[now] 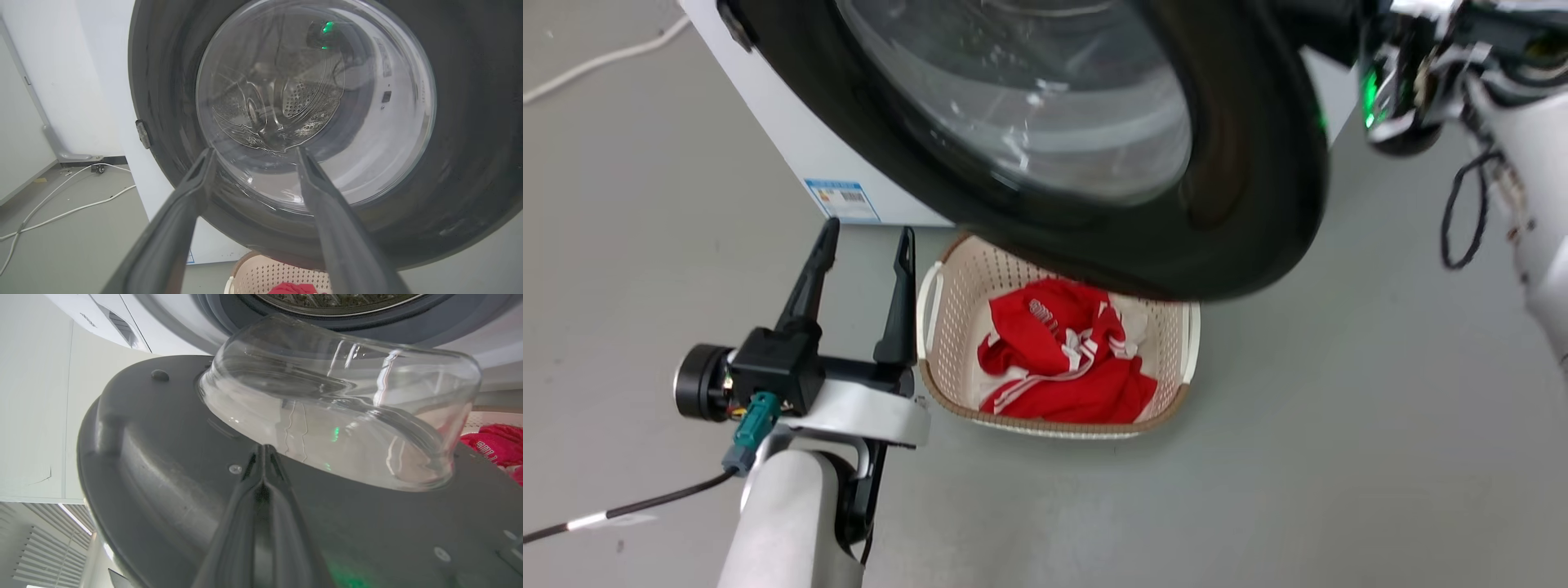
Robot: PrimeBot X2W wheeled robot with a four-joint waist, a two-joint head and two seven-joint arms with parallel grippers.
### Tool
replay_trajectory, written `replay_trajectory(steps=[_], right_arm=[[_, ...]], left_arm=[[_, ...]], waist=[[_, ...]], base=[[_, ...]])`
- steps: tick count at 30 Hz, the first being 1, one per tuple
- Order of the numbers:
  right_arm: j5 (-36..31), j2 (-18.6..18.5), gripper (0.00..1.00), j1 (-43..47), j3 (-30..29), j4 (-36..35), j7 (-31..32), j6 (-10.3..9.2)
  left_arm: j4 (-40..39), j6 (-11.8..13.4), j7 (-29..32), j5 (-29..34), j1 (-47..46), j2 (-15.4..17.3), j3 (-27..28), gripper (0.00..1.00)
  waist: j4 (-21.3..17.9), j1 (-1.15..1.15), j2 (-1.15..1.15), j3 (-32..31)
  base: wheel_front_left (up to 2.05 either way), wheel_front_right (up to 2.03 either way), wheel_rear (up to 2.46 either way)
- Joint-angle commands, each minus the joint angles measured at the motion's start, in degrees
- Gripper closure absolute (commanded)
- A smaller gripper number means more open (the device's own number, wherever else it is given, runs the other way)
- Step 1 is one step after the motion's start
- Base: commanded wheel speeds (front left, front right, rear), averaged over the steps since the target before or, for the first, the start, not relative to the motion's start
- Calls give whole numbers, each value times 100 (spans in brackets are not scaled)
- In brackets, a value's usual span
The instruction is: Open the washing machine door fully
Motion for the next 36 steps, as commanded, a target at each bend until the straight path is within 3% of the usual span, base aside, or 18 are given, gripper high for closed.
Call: replay_trajectory(steps=[1, 28, 34, 36], right_arm=[[60, 92, 100, 238, 15, -113, 97, 0], [548, 738, 100, 2473, 633, -2218, 553, 0], [592, 766, 100, 2723, 872, -2566, 318, 0], [532, 668, 100, 2957, 840, -2824, -170, 0]], left_arm=[[30, 32, -15, -19, 136, -4, -19, 0], [153, 203, -15, -138, 775, -4, -156, 0], [159, 237, -15, -166, 802, -4, -184, 0], [171, 250, -15, -173, 845, -4, -175, 0]], waist=[[24, 0, 0, -246], [106, 0, 0, -1061], [84, 0, 0, -1115], [38, 0, 0, -1180]], base=[[0, 0, 0], [0, 0, 0], [0, 0, 0], [0, 0, 0]])
